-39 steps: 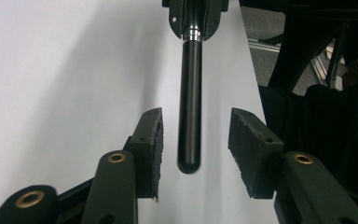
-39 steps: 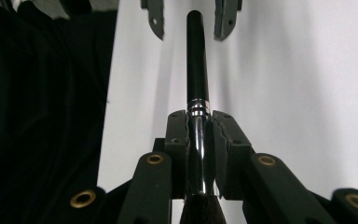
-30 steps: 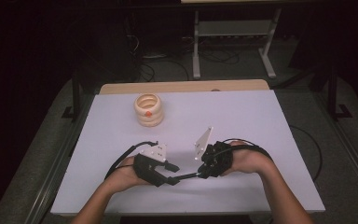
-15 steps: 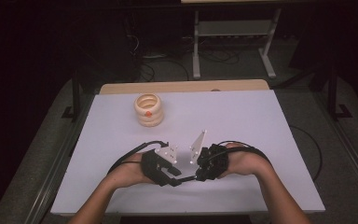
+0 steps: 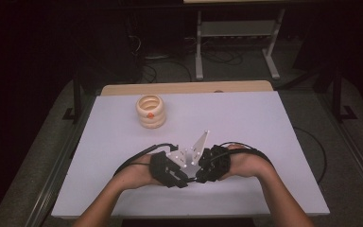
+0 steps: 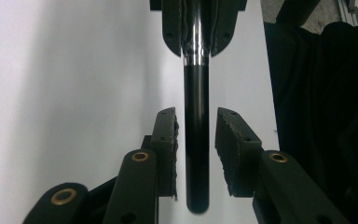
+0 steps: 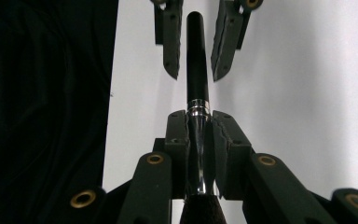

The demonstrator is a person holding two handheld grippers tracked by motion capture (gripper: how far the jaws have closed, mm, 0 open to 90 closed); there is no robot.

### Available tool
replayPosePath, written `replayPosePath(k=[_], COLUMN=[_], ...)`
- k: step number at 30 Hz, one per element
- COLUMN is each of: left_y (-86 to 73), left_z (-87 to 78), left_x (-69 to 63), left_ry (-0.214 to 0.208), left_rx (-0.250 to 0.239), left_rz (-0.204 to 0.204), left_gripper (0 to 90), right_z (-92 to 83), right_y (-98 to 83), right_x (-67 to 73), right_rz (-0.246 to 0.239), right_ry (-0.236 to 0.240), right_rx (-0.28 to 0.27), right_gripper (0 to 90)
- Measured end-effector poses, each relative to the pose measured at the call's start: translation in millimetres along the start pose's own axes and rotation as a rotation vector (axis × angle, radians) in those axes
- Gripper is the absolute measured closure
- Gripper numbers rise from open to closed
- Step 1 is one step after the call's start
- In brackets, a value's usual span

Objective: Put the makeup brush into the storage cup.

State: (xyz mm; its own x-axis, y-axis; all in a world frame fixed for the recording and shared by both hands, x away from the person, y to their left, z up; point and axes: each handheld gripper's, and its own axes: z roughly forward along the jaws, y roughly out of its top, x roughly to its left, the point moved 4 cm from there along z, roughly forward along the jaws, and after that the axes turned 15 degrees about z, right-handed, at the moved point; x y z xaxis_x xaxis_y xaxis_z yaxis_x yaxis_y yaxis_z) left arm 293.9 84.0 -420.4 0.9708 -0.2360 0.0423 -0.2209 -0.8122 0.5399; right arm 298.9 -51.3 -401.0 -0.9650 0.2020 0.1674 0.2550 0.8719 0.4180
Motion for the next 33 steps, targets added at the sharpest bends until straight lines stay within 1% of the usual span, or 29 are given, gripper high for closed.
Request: replayPosePath(k=[2,5,10,13,19,20,22,23,24,26,28,29,30,31,32,33], left_y=[1.1,1.5,1.5,1.4,0.5,0.6,-0.7,-1.1,-1.7,-3.5,-4.8,-5.5,-5.6,-6.2,-7.0,-7.6], left_z=[1.3,2.7,3.9,4.1,3.4,3.2,2.5,1.9,1.8,1.2,1.0,0.7,1.0,0.7,0.3,0.2], left_x=[0.1,0.6,0.6,0.6,1.2,1.0,1.3,1.7,1.7,2.7,3.1,3.2,2.7,2.9,3.1,3.2], left_ry=[-0.001,0.0,-0.004,-0.005,0.002,0.003,0.006,0.009,0.01,0.015,0.02,0.021,0.023,0.023,0.022,0.025], left_rx=[-0.004,-0.003,-0.004,-0.005,-0.012,-0.016,0.002,0.004,-0.001,0.0,-0.011,-0.009,-0.019,-0.022,-0.023,-0.031], left_rz=[0.0,-0.004,-0.002,-0.002,0.001,0.001,0.014,0.015,0.009,0.008,0.003,-0.002,-0.019,-0.024,-0.028,-0.04], left_gripper=[70.6,72.2,78.0,78.5,79.3,79.3,79.4,79.4,79.4,79.5,79.4,79.4,79.4,79.5,79.4,79.4], right_z=[-0.5,-0.6,-1.3,-2.1,-2.0,-2.3,-2.5,-3.1,-4.2,-7.4,-11.6,-13.8,-15.7,-17.4,-18.9,-20.4], right_y=[0.5,0.7,1.2,1.1,0.6,0.2,-0.6,-0.5,-1.0,-0.8,-1.2,-1.6,-1.4,-1.7,-1.4,-0.7], right_x=[1.5,1.1,0.7,1.4,-0.1,0.4,1.2,-0.1,-1.5,-3.4,-3.7,-3.9,-4.5,-4.9,-5.8,-7.9], right_rz=[0.015,0.014,0.011,0.016,0.001,0.008,0.016,0.014,0.006,0.016,0.035,0.044,0.053,0.062,0.066,0.058], right_ry=[0.007,0.008,0.01,0.014,0.019,0.025,0.031,0.034,0.03,0.021,0.024,0.021,0.025,0.027,0.021,0.012], right_rx=[-0.007,-0.011,-0.02,-0.023,-0.031,-0.03,-0.033,-0.047,-0.049,-0.084,-0.111,-0.122,-0.14,-0.152,-0.172,-0.194], right_gripper=[76.4,76.4,76.4,76.4,75.7,74.9,68.2,65.1,62.0,56.8,50.6,48.9,46.6,43.9,41.2,39.3])
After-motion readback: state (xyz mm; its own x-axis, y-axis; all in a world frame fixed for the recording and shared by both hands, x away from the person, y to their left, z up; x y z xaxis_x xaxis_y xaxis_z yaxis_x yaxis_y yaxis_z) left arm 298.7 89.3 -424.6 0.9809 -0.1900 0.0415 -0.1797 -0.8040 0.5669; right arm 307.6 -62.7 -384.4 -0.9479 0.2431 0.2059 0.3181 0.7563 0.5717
